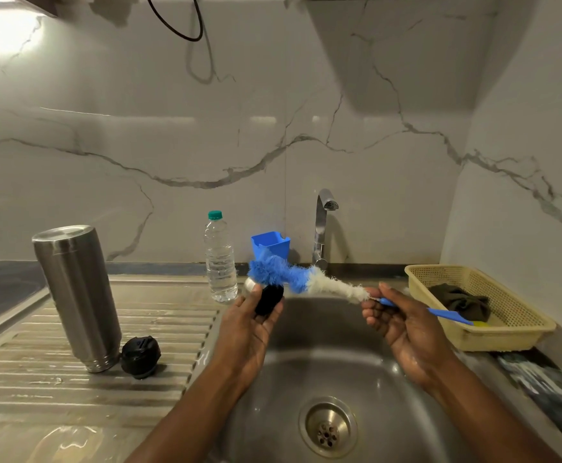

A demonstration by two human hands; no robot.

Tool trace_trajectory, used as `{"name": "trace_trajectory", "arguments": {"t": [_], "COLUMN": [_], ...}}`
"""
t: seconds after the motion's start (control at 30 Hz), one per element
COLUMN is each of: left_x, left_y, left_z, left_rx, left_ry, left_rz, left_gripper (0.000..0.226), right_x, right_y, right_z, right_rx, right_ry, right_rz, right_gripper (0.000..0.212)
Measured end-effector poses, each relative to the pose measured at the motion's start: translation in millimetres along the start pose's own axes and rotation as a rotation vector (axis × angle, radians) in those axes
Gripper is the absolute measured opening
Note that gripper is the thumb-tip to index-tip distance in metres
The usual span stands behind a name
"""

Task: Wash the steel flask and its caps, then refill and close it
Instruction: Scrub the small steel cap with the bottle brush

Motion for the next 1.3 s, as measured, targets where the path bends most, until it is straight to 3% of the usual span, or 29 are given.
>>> {"name": "trace_trajectory", "arguments": {"t": [0.1, 0.23, 0.43, 0.57, 0.7, 1.3], "left_x": [-3.6, 3.9, -5.8, 1.3, -3.9, -1.2], "left_y": [2.6, -6.1, 3.8, -1.6, 3.8, 0.1], "left_z": [-6.6, 8.5, -4.3, 5.1, -6.7, -10.1], "left_rx": [0.031, -0.02, 0.054, -0.008, 0.019, -0.145], "left_ry": [-0.011, 0.034, 0.01, 0.011, -0.036, -0.09], "left_rz": [-0.005, 0.03, -0.008, -0.008, -0.025, 0.024], "left_gripper": [0.038, 0.031, 0.042, 0.035, 0.051, 0.045], "right_x": [-3.5, 0.3, -1.3, 1.6, -0.6, -0.9], "right_y": [12.2, -3.5, 10.5, -1.9, 8.0, 5.9], "right_z": [4.6, -12.6, 2.7, -10.8, 3.0, 3.0], "right_rx": [-0.034, -0.025, -0.038, -0.022, -0.037, -0.055], "right_ry": [-0.003, -0.045, -0.011, -0.047, -0.016, -0.013], "right_rz": [-0.046, 0.029, -0.035, 0.015, -0.034, -0.031], "right_gripper": [0.025, 0.026, 0.025, 0.026, 0.024, 0.023]}}
Point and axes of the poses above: each hand's wrist, its own x-axis away from the middle knuckle, its own y-axis out of the back of the hand, z = x × y, the point moved 10 cm from there along -x, towards the middle knuckle, and after that the axes turned 9 degrees about -z, right-handed, at the moved point
